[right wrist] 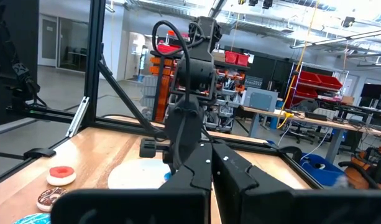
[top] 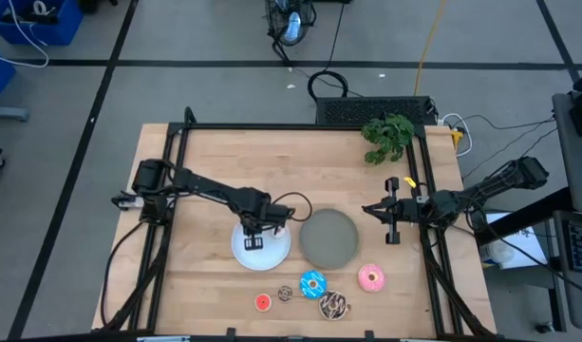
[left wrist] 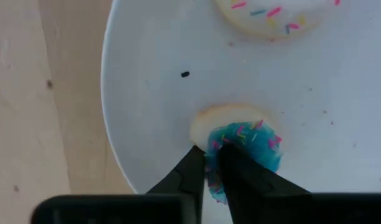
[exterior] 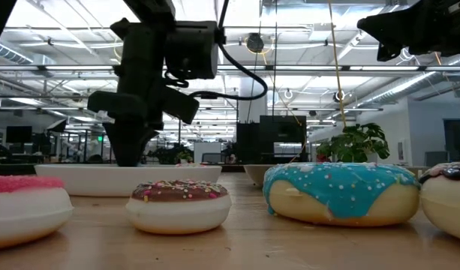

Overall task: Pick & Place donuts
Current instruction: Put the small blue donut on the white plate, then put the small orange donut on the white plate

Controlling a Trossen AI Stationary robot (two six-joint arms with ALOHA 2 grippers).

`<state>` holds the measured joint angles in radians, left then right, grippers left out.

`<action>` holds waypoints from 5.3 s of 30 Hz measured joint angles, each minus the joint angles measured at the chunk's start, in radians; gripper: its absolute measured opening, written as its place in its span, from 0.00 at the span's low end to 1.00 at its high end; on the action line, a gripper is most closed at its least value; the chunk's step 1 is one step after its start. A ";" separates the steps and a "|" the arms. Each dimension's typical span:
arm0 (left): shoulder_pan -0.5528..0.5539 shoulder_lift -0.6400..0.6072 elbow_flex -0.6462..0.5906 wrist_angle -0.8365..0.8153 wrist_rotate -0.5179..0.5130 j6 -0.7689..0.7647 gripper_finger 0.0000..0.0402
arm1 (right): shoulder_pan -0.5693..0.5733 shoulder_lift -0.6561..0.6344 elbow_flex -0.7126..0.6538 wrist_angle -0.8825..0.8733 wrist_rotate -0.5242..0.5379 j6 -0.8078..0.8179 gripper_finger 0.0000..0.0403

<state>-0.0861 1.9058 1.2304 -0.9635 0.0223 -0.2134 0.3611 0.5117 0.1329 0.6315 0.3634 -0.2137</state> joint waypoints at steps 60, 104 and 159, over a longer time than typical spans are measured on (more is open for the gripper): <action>-0.040 -0.123 -0.014 -0.039 -0.059 0.006 0.90 | 0.000 0.004 0.000 0.014 -0.001 -0.007 0.00; -0.407 -0.270 0.329 -0.284 -0.171 -0.424 0.01 | 0.000 0.013 0.000 0.014 0.000 -0.006 0.00; -0.547 0.190 0.329 0.247 -0.023 -0.346 0.77 | 0.001 0.072 0.000 0.008 -0.004 0.028 0.00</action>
<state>-0.6327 2.0960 1.5593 -0.7166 -0.0003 -0.5596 0.3618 0.5836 0.1326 0.6392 0.3598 -0.1857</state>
